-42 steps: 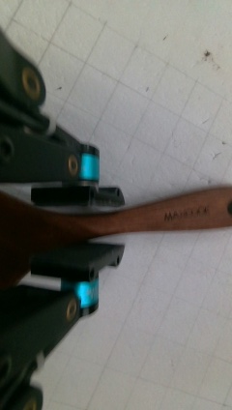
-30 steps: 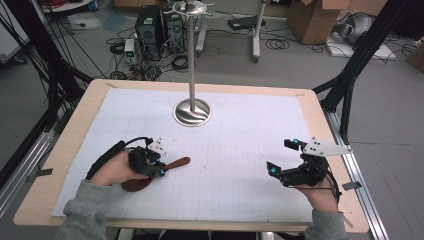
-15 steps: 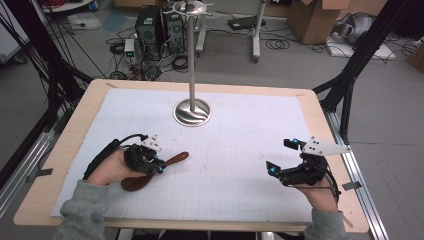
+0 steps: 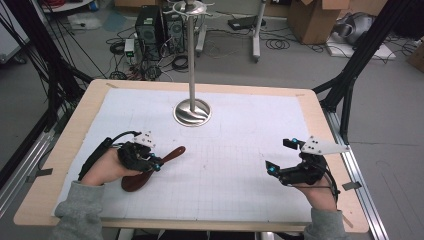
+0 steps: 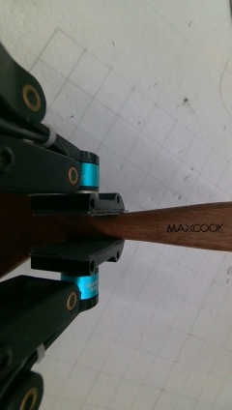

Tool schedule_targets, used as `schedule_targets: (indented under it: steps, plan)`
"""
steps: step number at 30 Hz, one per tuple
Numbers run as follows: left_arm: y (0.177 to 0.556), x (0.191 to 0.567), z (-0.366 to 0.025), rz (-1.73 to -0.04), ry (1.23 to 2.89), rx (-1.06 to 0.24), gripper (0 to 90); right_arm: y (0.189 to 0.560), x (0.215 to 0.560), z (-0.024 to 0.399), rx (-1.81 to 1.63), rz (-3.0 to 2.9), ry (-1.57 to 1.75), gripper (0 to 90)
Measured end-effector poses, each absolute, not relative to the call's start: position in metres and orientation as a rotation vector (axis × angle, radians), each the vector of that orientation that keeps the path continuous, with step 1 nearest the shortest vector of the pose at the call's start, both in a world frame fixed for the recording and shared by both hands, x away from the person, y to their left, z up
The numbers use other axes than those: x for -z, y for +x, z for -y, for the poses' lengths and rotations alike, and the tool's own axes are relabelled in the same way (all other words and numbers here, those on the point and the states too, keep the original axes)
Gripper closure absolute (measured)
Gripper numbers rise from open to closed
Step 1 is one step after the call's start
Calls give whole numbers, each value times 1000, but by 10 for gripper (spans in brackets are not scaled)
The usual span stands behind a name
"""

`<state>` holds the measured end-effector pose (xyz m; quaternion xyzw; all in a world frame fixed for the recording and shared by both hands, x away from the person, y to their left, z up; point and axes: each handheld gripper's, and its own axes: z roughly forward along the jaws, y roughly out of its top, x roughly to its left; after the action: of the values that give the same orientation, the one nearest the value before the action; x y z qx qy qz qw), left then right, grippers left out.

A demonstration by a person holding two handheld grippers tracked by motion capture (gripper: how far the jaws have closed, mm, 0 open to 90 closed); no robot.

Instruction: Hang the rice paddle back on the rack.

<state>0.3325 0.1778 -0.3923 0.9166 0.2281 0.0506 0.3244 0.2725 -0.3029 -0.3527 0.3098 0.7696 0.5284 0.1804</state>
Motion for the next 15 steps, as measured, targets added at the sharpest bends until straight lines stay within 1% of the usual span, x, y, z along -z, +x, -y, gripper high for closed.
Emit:
schedule_targets:
  steps: [8,11,15]
  plan:
    - [327,382,-186,-608,2335,-189,769,274,353,303,-1493,-2171,887,1]
    - [324,378,-186,-612,2311,-246,770,275,353,303,-1495,-2166,884,1]
    - [320,372,-184,-594,2294,-279,770,276,353,302,-1498,-2169,879,1]
